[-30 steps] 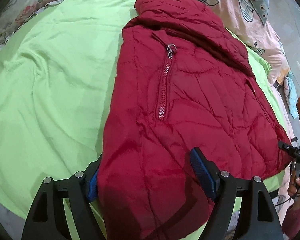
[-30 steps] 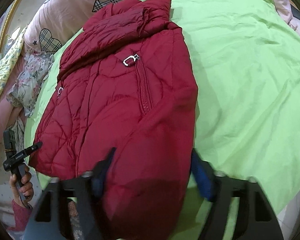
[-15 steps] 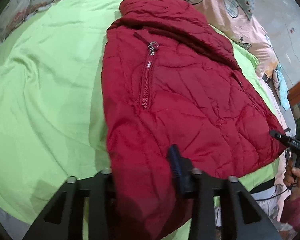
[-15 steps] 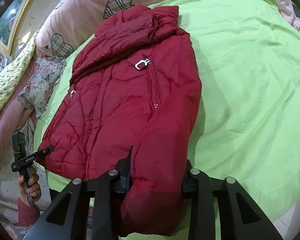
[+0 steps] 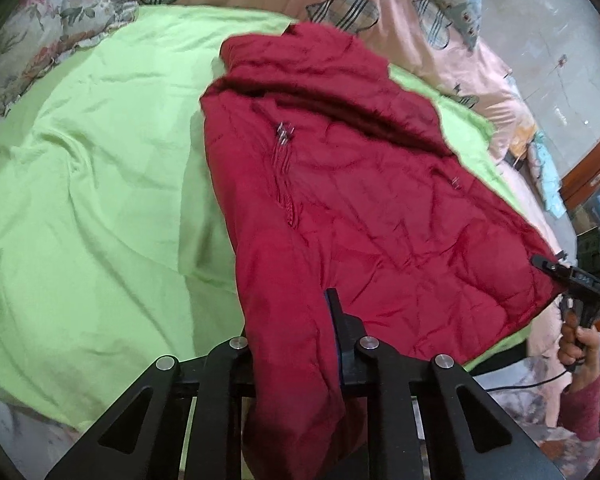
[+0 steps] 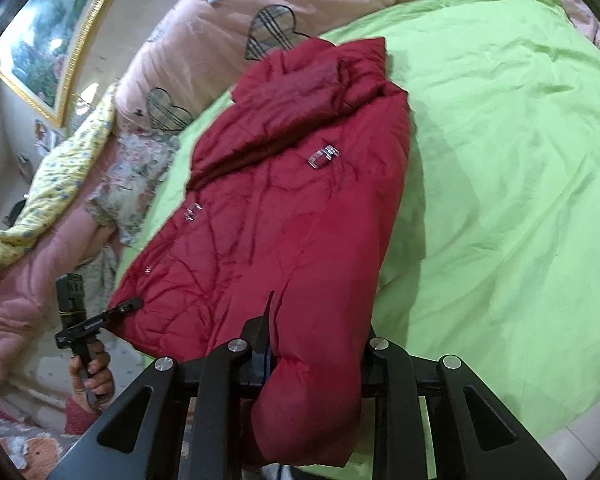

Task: Fold large clothes
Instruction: 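Lift the hem with both tools and fold it toward the collar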

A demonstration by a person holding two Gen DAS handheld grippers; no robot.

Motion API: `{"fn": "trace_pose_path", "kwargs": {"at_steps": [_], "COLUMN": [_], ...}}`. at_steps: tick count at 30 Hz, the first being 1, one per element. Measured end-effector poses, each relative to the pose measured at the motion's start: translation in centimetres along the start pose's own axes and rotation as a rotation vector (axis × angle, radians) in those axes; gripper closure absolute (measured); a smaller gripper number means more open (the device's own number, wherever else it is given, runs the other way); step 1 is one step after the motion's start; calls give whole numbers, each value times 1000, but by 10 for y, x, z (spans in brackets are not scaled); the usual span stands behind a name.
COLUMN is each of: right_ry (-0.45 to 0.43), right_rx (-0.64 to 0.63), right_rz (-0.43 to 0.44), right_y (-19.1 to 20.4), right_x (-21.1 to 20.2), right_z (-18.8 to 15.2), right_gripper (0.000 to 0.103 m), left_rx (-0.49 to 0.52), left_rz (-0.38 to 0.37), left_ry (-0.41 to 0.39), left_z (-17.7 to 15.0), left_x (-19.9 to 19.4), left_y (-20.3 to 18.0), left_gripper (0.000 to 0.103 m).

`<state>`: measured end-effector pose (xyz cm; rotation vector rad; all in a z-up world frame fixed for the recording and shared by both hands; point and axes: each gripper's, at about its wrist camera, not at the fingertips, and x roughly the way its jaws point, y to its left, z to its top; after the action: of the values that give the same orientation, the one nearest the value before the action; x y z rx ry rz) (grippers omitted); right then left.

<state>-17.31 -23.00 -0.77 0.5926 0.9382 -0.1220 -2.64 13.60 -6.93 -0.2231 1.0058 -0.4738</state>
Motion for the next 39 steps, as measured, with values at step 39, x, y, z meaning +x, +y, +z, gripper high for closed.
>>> {"fn": "trace_pose_path", "kwargs": {"at_steps": [39], "right_ry": [-385], "right_rx": [-21], "right_rz": [41], "right_y": [5], "right_x": [12], "right_z": [164], "right_gripper": [78], "left_rx": [-131], "left_rz": [68], "left_ry": [-312], "left_z": [146], "left_x": [9], "left_y": [-3], "left_gripper": [84]}}
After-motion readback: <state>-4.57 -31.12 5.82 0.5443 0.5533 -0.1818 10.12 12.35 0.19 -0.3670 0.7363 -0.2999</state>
